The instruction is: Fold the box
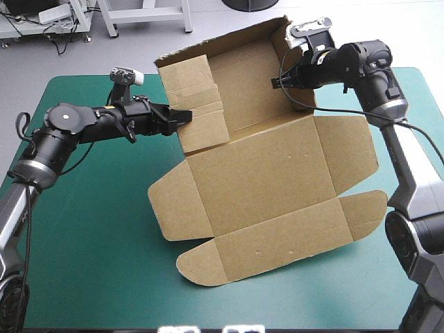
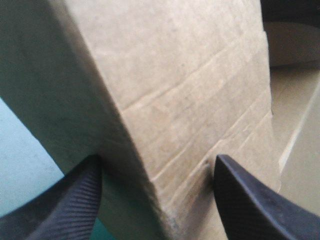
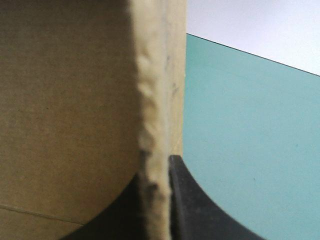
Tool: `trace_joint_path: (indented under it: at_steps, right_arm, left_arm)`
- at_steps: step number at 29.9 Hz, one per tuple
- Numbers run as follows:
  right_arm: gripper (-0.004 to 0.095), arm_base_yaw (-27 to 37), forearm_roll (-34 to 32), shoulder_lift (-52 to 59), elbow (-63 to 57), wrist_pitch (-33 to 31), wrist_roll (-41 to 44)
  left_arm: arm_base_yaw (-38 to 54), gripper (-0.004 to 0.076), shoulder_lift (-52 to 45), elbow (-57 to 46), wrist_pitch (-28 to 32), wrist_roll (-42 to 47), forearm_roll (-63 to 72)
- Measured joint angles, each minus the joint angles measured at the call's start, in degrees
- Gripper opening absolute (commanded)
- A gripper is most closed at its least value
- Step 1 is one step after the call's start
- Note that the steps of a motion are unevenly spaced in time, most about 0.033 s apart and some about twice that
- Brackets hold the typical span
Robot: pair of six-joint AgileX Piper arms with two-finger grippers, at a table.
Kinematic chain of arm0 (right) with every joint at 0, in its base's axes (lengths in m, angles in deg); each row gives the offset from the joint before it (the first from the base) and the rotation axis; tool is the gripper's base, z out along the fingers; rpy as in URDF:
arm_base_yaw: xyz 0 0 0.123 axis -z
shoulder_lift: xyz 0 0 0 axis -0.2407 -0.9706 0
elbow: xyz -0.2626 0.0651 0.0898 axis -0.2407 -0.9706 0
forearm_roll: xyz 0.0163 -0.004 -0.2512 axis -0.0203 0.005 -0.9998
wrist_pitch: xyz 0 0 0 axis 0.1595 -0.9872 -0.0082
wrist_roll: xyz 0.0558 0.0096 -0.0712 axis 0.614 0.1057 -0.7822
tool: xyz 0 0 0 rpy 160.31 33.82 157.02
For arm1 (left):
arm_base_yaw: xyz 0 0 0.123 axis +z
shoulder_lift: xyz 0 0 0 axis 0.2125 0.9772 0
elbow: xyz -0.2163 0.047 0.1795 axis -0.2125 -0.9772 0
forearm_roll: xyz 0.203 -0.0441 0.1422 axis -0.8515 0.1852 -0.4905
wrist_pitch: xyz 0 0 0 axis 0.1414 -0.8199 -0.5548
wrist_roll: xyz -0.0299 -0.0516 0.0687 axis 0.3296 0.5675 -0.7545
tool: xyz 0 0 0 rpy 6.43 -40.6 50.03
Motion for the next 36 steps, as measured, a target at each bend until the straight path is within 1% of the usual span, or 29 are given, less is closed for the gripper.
trace_joint_path:
  at_steps: [6,8,12,15,18,20,24,25,30,33,36]
  right_arm:
    - [-0.002,0.3,-0.6,0.0,0.0,0.1,0.3]
    - [-0.002,0.3,0.1,-0.1,0.0,0.2,0.3]
    - [-0.002,0.3,2.6,-0.3,0.0,0.2,0.5]
    - [-0.002,0.3,4.1,-0.3,0.0,0.2,0.2]
    - [-0.002,0.3,5.5,-0.3,0.0,0.2,-0.2]
    - [-0.002,0.3,5.9,-0.3,0.0,0.2,-0.2]
    - [-0.002,0.3,6.2,-0.3,0.0,0.2,-0.4]
    - [-0.002,0.4,6.2,-0.3,0.0,0.1,-0.5]
    - [-0.002,0.6,6.0,-0.3,-0.3,-0.6,-0.6]
    - [-0.002,0.6,5.4,-0.5,-1.3,-1.4,-0.6]
    - [-0.002,0.2,3.3,-1.6,-1.6,-3.2,0.9]
  left_arm:
    - [-5.2,0.046,0.0,0.0,9.4,8.5,-8.1]
    - [-5.9,0.0443,0.0,0.0,11.6,12.1,-9.9]
    - [-6.6,0.0373,0.0,0.0,14.2,20.1,-15.9]
    - [-6.6,0.0358,0.0,0.0,14.7,26.1,-20.9]
    - [-6.6,0.0333,0.0,0.0,16.5,29.6,-23.3]
    - [-6.6,0.0261,0.0,0.0,17.8,30.6,-23.6]
    - [-6.6,0.0032,0.2,0.0,19.2,31.4,-23.9]
    - [-6.6,-0.0008,0.3,0.0,19.3,31.4,-23.9]
    - [-6.5,-0.0009,1.2,0.0,19.2,30.5,-24.9]
    - [-6.5,-0.0009,1.3,-0.1,18.0,30.5,-24.9]
    - [-6.5,-0.0009,1.4,-0.2,16.2,30.5,-25.1]
